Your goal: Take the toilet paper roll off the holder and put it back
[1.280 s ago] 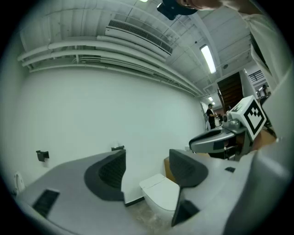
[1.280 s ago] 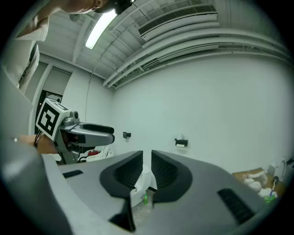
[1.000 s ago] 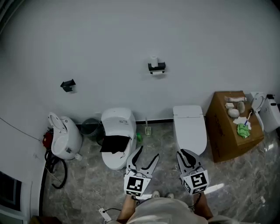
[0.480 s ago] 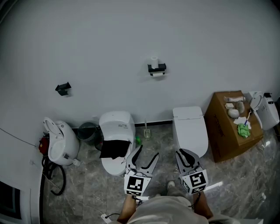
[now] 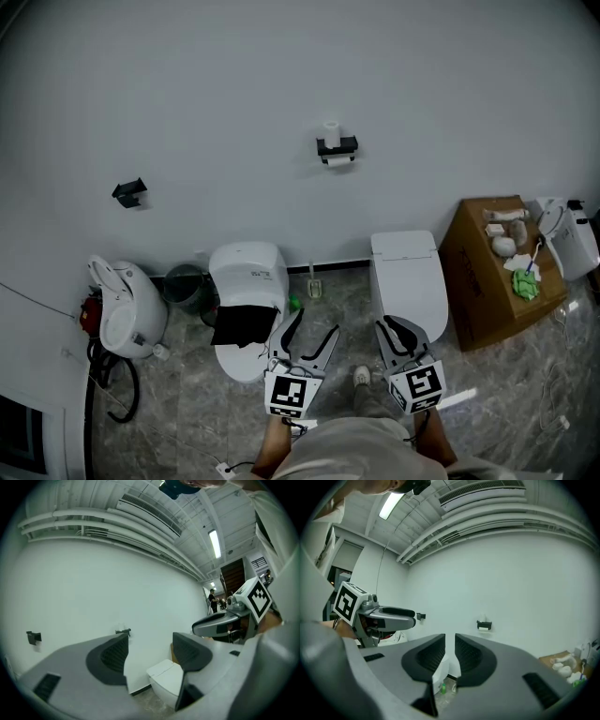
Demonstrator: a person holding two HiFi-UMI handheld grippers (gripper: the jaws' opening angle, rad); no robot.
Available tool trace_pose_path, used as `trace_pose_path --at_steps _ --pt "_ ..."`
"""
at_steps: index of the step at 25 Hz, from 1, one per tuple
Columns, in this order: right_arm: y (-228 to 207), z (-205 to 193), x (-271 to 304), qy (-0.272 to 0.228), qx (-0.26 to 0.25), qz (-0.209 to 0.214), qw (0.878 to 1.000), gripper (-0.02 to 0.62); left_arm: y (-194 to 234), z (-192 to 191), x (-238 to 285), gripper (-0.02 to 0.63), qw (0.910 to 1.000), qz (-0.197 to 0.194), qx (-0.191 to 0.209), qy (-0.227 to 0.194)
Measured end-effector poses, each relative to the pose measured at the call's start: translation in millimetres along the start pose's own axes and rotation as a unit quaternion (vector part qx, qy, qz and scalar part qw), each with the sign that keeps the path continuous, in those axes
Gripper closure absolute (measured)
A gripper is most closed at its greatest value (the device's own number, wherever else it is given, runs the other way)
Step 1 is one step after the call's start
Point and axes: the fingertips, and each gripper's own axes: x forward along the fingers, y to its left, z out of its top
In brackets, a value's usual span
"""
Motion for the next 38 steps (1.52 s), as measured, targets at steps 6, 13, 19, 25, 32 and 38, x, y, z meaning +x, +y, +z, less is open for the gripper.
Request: trace_pose_path --at_steps 6,13,19,25,32,38 --pt "-21.9 -0.6 32.7 0.003 0.0 0.008 1.0 0.535 15.5 -4.1 33.9 0.302 1.0 0.004 -0.002 0.001" --pt "-57.4 1.3 73.7 0.011 0.001 0.024 1.0 0.535 32.8 -5.2 83.4 0.302 0.9998 0.015 -0.007 0.007" --pt "-87.3 2.2 101.4 0.011 0.004 0.038 0.999 0.535 43.4 -8.6 121.1 0.302 0.9995 0.028 -0.008 0.017" --pt "-117.4 2.3 127.4 0.008 0.012 0.053 0.998 0.535 50.0 -9.1 156.6 0.302 0.9988 0.04 -0.003 0.029" --pt "-151.4 -0.2 158.6 0.004 0.025 0.075 0.997 0.535 58.4 -8.6 196.1 0.302 0.9972 0.057 0.009 0.046" --pt "-172.3 -1.2 181.6 -0.001 0.034 0.096 0.995 0.535 64.6 -8.2 219.8 0.302 0.9952 0.076 0.016 0.059"
